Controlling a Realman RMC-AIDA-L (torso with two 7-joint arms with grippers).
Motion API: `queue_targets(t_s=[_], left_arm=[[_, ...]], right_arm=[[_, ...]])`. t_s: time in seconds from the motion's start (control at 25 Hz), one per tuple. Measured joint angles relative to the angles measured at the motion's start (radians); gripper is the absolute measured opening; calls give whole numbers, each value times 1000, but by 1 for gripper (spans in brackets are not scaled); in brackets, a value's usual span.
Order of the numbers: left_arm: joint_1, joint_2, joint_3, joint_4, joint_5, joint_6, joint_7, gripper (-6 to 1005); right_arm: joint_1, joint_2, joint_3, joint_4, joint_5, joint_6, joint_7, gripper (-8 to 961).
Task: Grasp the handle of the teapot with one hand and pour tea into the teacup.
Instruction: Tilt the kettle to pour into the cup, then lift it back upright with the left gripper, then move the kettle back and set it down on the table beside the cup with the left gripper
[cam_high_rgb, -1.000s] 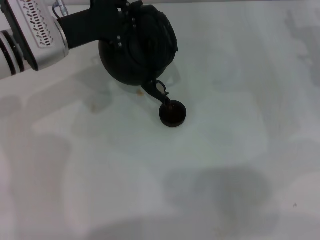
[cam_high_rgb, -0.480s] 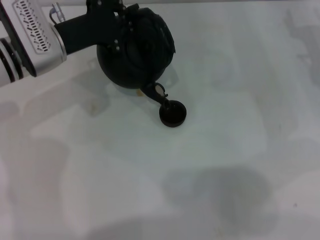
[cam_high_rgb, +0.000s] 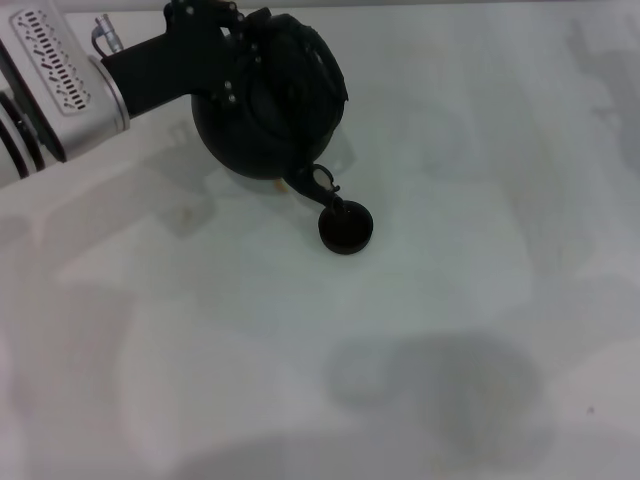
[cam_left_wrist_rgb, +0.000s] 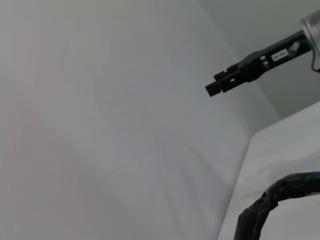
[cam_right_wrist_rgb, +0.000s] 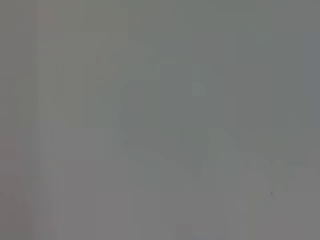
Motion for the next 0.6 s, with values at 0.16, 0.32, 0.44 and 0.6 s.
queue_targets(t_s=[0.16, 0.32, 0.44, 0.6], left_arm=[[13, 0, -1, 26, -35, 1, 2, 109], [40, 0, 0, 57, -110, 3, 5, 108], [64, 0, -5, 71, -145, 15, 19, 108], [118, -1, -9, 124, -244, 39, 60, 108]], right_arm=[[0, 0, 0, 0, -1, 0, 0, 827], [0, 0, 0, 0, -3, 0, 1, 827], [0, 0, -3, 0, -4, 0, 1, 827], [0, 0, -6, 0, -4, 1, 1, 827]])
